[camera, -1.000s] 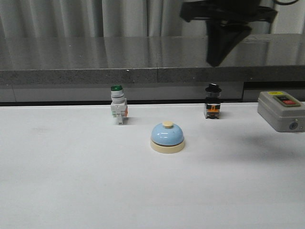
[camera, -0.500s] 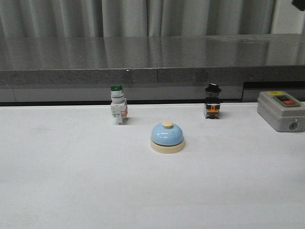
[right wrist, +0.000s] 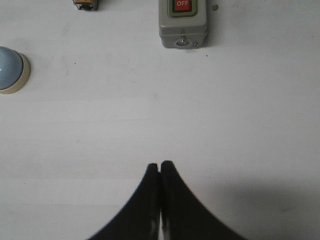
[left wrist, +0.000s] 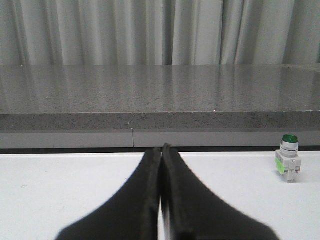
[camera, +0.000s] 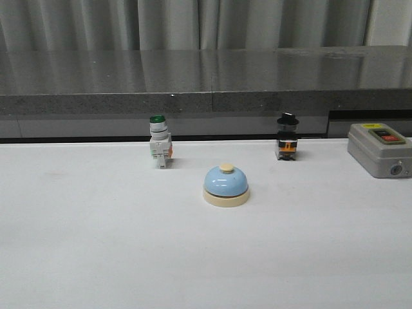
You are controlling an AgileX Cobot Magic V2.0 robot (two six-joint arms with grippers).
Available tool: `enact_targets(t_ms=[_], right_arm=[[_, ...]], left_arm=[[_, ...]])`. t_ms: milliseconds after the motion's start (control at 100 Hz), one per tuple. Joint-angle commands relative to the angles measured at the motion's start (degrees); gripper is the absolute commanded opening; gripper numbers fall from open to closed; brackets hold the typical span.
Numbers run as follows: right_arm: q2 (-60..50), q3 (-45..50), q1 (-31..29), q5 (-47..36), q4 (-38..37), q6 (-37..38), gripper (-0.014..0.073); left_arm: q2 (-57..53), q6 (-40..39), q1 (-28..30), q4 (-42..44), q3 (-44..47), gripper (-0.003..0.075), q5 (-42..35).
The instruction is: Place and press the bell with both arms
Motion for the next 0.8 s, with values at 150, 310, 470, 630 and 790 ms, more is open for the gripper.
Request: enact_targets(t_ms=[150, 310, 470, 630, 790], right_arm=[[-14.1, 5.2, -0.3, -5.0, 0.5, 0.5, -0.0060], [-22.0, 8.7, -0.3, -5.5, 0.5, 0.5, -0.0060], [-30.3, 12.5, -0.3, -9.0, 0.4, 0.5, -0.0060], [-39.2, 18.6, -0.3, -17.8, -0.2, 0.5, -0.0060], [-47.1, 25.0, -0.3, -29.2, -5.0, 0.5, -0.0060]], left_arm=[[-1.8, -0.6, 0.1, -0.4, 2.3, -0.0020, -4.4], [-1.8, -0.6, 0.1, -0.4, 2.3, -0.0020, -4.4], [-1.8, -0.6, 0.1, -0.4, 2.3, -0.0020, -4.4], [-1.8, -0.6, 0.1, -0.4, 2.3, -0.0020, -4.4], [-1.8, -0.6, 0.1, -0.4, 2.3, -0.0020, -4.4]])
